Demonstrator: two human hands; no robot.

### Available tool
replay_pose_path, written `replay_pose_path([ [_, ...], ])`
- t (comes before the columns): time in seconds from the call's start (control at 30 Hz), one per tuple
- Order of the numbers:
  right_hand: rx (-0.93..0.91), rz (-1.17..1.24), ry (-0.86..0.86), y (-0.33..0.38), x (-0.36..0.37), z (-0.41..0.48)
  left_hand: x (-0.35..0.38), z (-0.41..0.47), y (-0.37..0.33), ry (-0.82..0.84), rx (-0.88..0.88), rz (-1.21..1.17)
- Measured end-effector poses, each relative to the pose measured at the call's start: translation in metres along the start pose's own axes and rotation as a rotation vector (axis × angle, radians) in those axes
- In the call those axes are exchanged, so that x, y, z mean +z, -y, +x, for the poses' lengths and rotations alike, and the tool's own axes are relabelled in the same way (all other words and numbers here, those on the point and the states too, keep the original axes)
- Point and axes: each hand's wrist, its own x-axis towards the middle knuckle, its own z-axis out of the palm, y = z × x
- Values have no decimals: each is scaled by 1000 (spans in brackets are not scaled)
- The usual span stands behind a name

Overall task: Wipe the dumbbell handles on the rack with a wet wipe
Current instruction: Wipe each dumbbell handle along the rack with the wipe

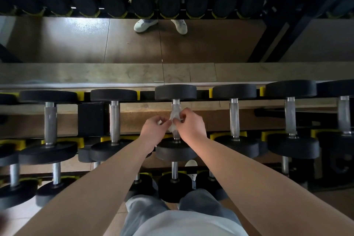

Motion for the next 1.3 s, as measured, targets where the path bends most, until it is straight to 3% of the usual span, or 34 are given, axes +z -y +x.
replay_pose_path([
  [0.27,31,292,70,-1,-10,-17,7,-5,-13,104,-48,-106],
  [0.43,97,364,-21,-2,-9,-9,0,0,-11,153,-88,-231],
  [0.53,154,302,-35,-5,-4,-4,-2,1,-7,238,-112,-230],
  [0.7,142,224,22,-12,-2,-1,3,6,-6,101,-188,-254],
  [0.97,89,168,-27,11,-7,25,0,11,-6,86,-256,-255],
  [1.03,132,54,67,8,-6,23,-1,14,-2,81,-265,-245],
  [1.17,136,-266,428,-11,-9,15,-1,19,4,107,-254,-208],
  [1.3,167,-272,498,-5,-23,28,-1,20,11,112,-272,-203],
])
